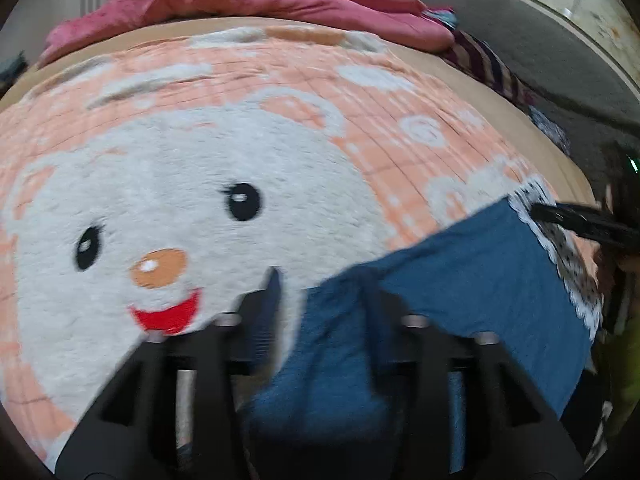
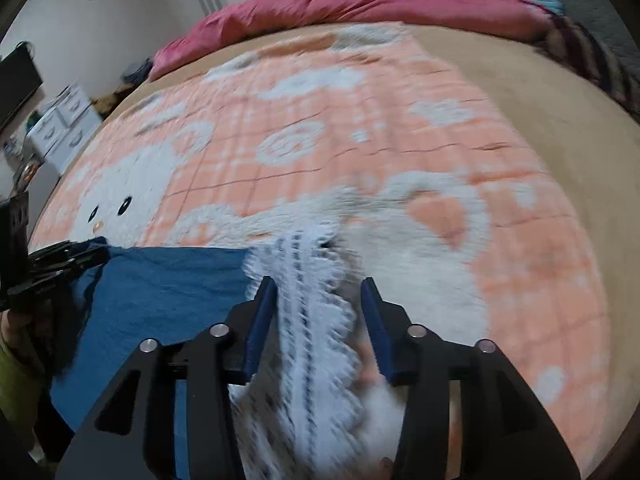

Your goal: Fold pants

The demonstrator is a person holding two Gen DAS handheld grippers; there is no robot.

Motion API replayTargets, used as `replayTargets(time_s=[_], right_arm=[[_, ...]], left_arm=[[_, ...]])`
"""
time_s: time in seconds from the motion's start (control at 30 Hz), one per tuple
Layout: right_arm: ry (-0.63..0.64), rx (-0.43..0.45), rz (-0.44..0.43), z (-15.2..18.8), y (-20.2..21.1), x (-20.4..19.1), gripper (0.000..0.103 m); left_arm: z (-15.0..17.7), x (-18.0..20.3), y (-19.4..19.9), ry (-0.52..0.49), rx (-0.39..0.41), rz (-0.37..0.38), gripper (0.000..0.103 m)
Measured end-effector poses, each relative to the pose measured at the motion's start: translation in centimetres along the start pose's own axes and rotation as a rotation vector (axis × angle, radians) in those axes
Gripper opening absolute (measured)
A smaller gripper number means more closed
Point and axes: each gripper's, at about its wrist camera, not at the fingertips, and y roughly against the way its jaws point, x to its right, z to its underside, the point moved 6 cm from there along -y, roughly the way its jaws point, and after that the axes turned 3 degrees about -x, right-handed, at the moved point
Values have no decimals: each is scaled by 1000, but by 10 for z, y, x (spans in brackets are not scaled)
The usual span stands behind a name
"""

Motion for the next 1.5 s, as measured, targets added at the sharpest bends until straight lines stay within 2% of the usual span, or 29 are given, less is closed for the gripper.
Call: replayTargets(time_s=[0.13,0.27,0.37,0.47,0.6,0.67,0.7,0.73,0.77,0.8,0.83,0.87,0.93,1.0,1.1,1.17,1.3,1.43,1.5], right_arm=[[-57,91,-31,21,55,10,62],[-114,140,-79,61,95,8,63],[-160,128,-95,95,103,8,63],[-193,104,-98,119,100,5,63],[-236,77,-155,140,95,-1,63],[-254,57,-173,144,88,-3,63],[-262,46,-184,144,84,-4,63],[-277,36,-211,144,80,-6,56],[-296,34,-218,143,77,-6,43],[-303,35,-214,141,76,-6,37],[-305,39,-212,139,76,-7,27],[-301,52,-209,137,80,-9,24],[-266,80,-182,134,90,-15,23],[-216,95,-100,133,100,-20,22],[-208,48,-34,140,89,-17,22],[-204,25,-18,147,80,-17,25],[-221,35,-15,152,79,-14,30],[-229,56,-3,157,87,-14,44],[-233,77,-3,158,94,-15,47]], left_arm=[[13,-14,32,87,10,-20,54],[40,-9,67,109,54,-13,60],[70,-4,92,95,90,-45,61],[100,-11,115,123,106,-71,61],[135,-25,137,104,91,-158,61],[144,-29,139,102,76,-159,61],[146,-30,138,105,73,-167,61],[147,-32,137,107,66,-179,61],[149,-34,136,109,62,-188,61],[150,-36,136,117,57,-203,61],[151,-39,136,122,47,-213,61],[152,-41,136,129,42,-216,61],[152,-49,140,151,43,-229,61],[154,-55,143,165,44,-233,58],[157,-58,139,161,33,-232,57],[157,-57,136,150,29,-241,57],[159,-57,132,137,27,-247,57],[159,-54,132,129,29,-245,58],[159,-51,134,125,31,-226,63]])
